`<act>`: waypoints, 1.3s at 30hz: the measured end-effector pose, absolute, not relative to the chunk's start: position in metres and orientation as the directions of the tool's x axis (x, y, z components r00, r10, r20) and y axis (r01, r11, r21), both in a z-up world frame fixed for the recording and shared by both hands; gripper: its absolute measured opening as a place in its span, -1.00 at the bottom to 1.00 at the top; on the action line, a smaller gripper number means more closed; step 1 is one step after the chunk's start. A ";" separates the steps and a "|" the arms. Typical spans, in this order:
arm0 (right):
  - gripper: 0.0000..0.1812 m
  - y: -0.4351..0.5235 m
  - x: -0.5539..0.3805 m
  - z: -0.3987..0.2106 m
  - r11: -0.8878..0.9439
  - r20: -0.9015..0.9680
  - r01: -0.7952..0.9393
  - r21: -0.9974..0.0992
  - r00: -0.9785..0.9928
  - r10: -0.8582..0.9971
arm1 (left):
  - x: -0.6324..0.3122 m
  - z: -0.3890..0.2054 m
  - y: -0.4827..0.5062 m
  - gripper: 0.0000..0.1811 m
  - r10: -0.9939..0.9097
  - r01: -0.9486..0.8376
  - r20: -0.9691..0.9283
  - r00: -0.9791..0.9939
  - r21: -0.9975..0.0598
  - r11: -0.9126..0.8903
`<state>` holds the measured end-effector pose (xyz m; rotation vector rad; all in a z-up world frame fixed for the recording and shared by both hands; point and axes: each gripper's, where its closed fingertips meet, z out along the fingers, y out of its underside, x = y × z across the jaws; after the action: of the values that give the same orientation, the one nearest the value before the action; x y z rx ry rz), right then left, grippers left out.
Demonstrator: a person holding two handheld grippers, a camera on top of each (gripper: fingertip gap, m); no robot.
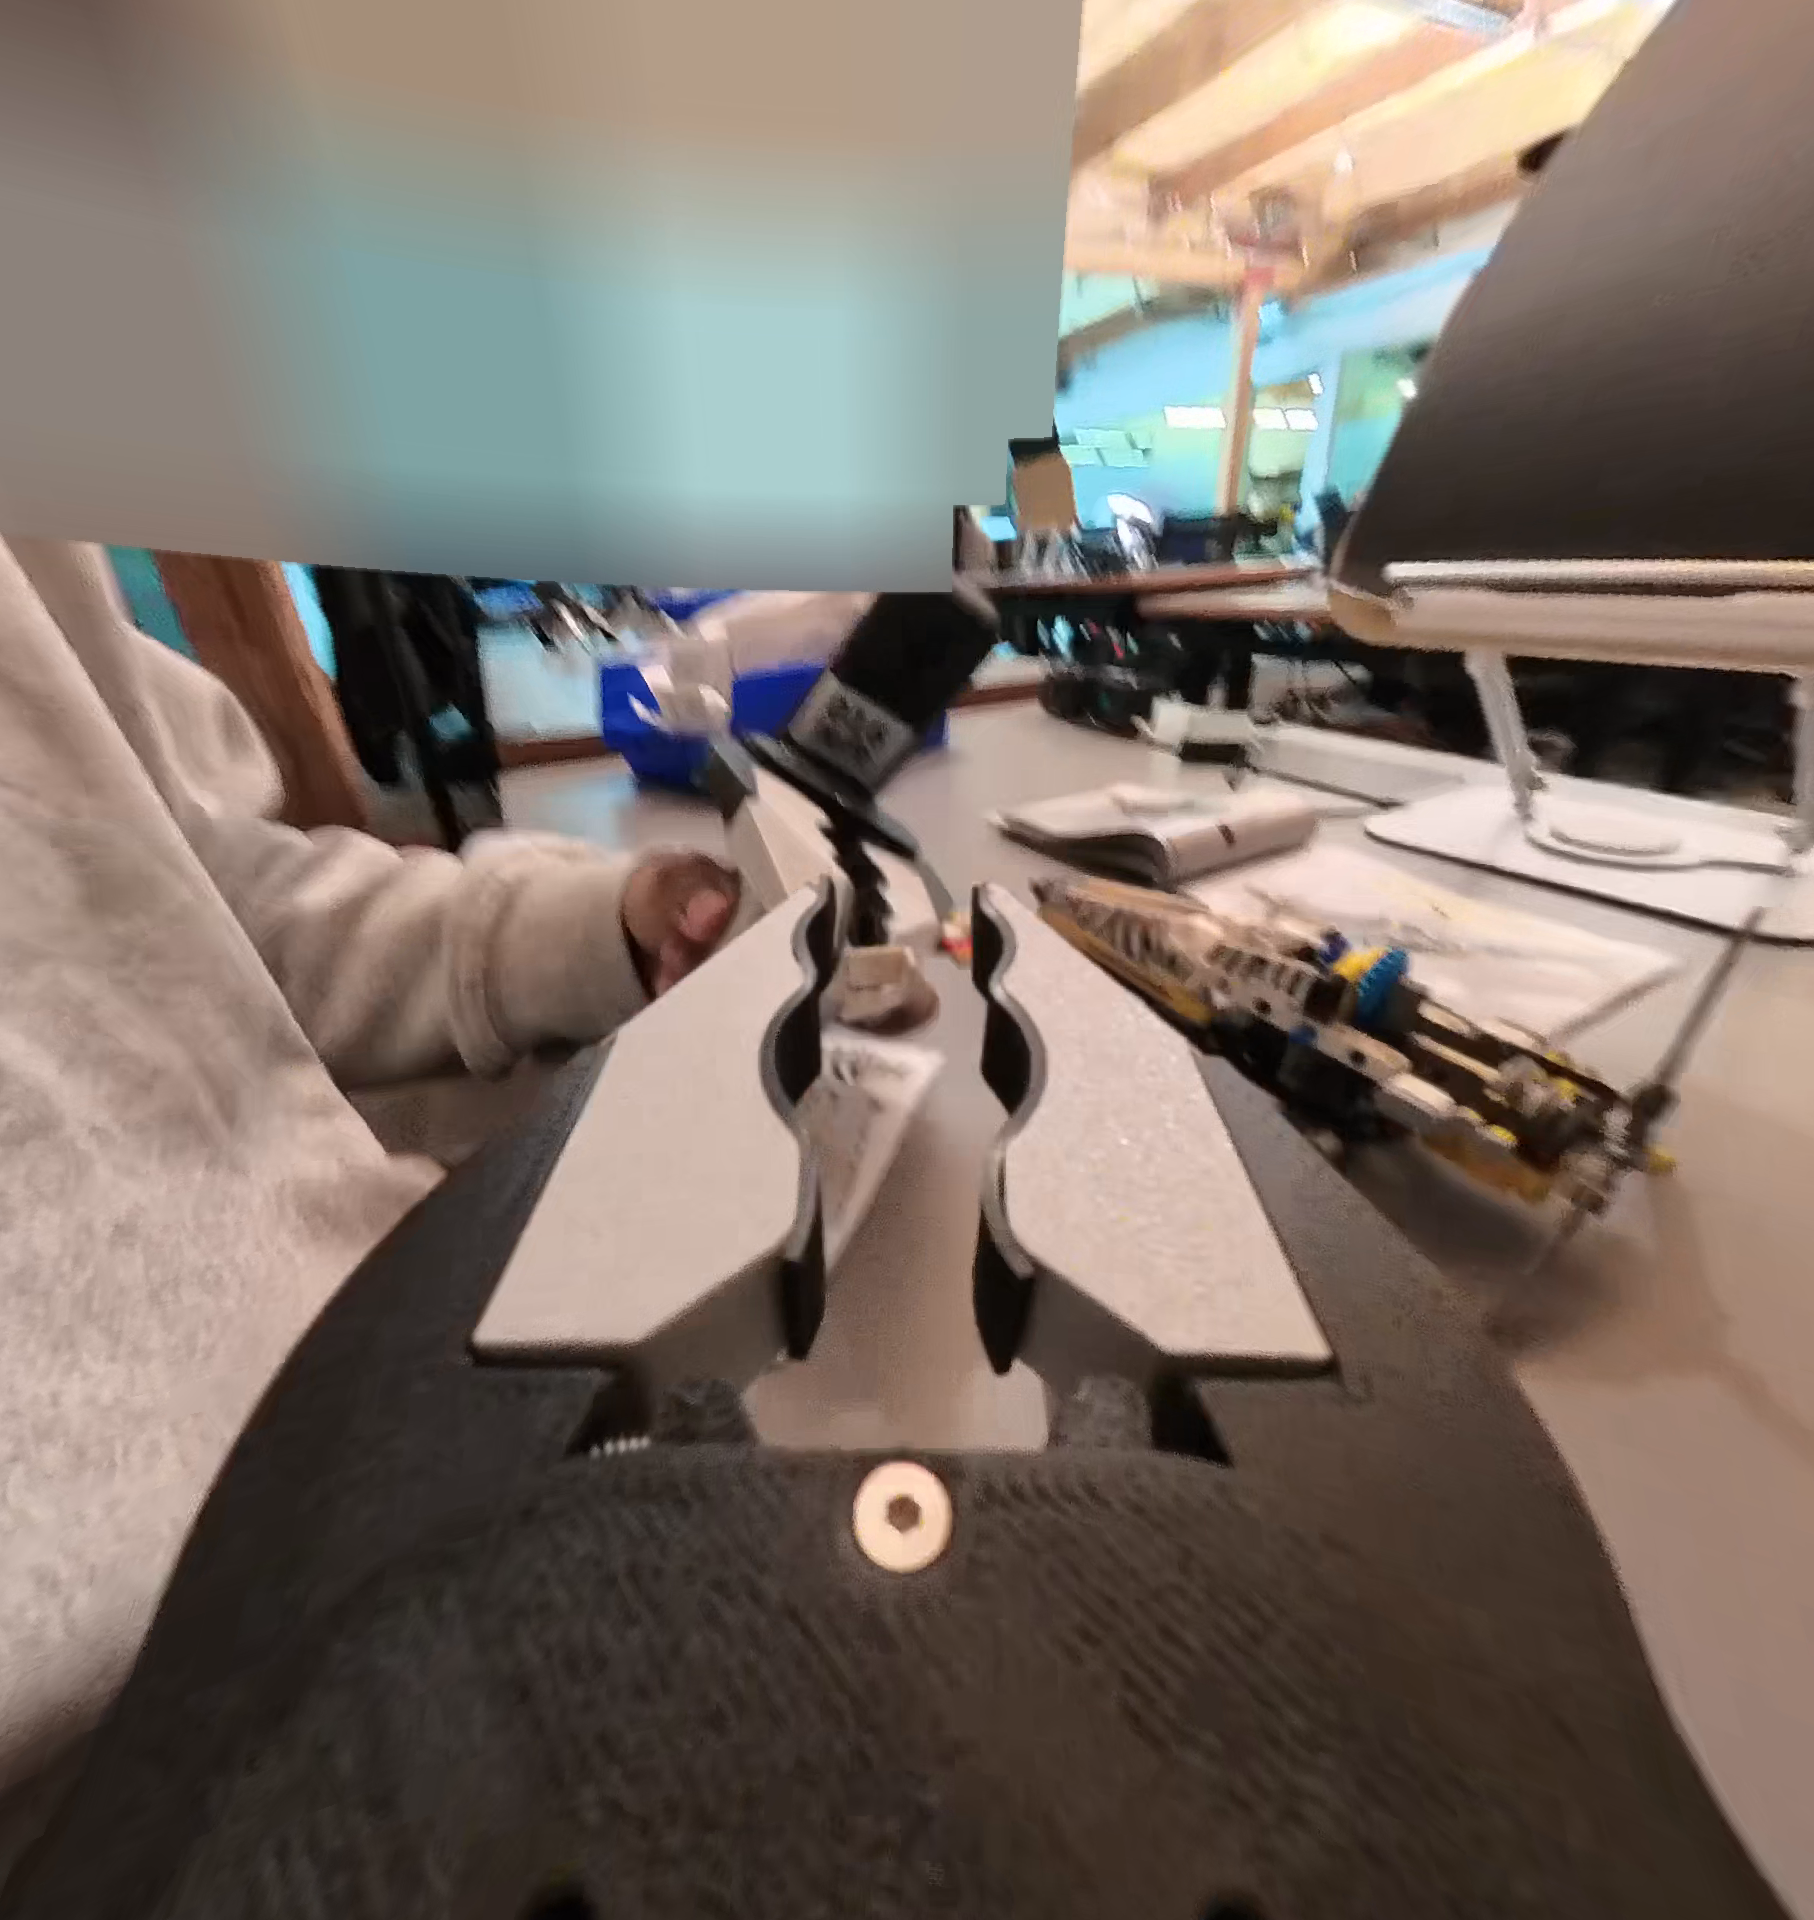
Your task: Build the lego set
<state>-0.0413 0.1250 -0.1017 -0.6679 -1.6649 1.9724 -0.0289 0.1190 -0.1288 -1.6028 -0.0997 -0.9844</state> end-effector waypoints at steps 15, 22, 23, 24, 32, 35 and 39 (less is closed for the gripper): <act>-0.83 0.132 -0.040 -0.086 -0.467 -0.343 0.124 -0.876 -0.839 0.422 | -0.035 -0.111 0.113 -0.91 -0.509 0.669 0.691 0.513 -0.694 -0.268; -0.91 0.137 -0.047 -0.088 -0.532 -0.433 0.193 -0.825 -0.820 0.374 | -0.036 -0.108 0.112 -0.92 -0.514 0.671 0.683 0.518 -0.698 -0.251; -0.91 0.136 -0.047 -0.088 -0.531 -0.438 0.199 -0.824 -0.818 0.373 | -0.036 -0.108 0.112 -0.92 -0.513 0.671 0.684 0.519 -0.698 -0.251; -0.92 0.135 -0.047 -0.089 -0.527 -0.441 0.206 -0.824 -0.818 0.370 | -0.036 -0.109 0.113 -0.91 -0.512 0.670 0.684 0.520 -0.698 -0.253; -1.00 0.128 -0.045 -0.091 -0.502 -0.440 0.229 -0.834 -0.825 0.355 | -0.036 -0.108 0.113 -0.92 -0.510 0.667 0.679 0.528 -0.704 -0.245; -1.00 0.128 -0.046 -0.091 -0.504 -0.443 0.230 -0.833 -0.822 0.358 | -0.036 -0.109 0.114 -0.91 -0.502 0.663 0.677 0.539 -0.708 -0.243; -1.00 0.133 -0.045 -0.089 -0.533 -0.451 0.226 -0.816 -0.824 0.342 | -0.041 -0.104 0.115 -0.80 -0.493 0.662 0.652 0.576 -0.726 -0.186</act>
<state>-0.0448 0.1326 -0.0889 -0.9047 -1.4814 2.5332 -0.0406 0.1146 -0.1041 -1.4192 -0.1552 -1.0408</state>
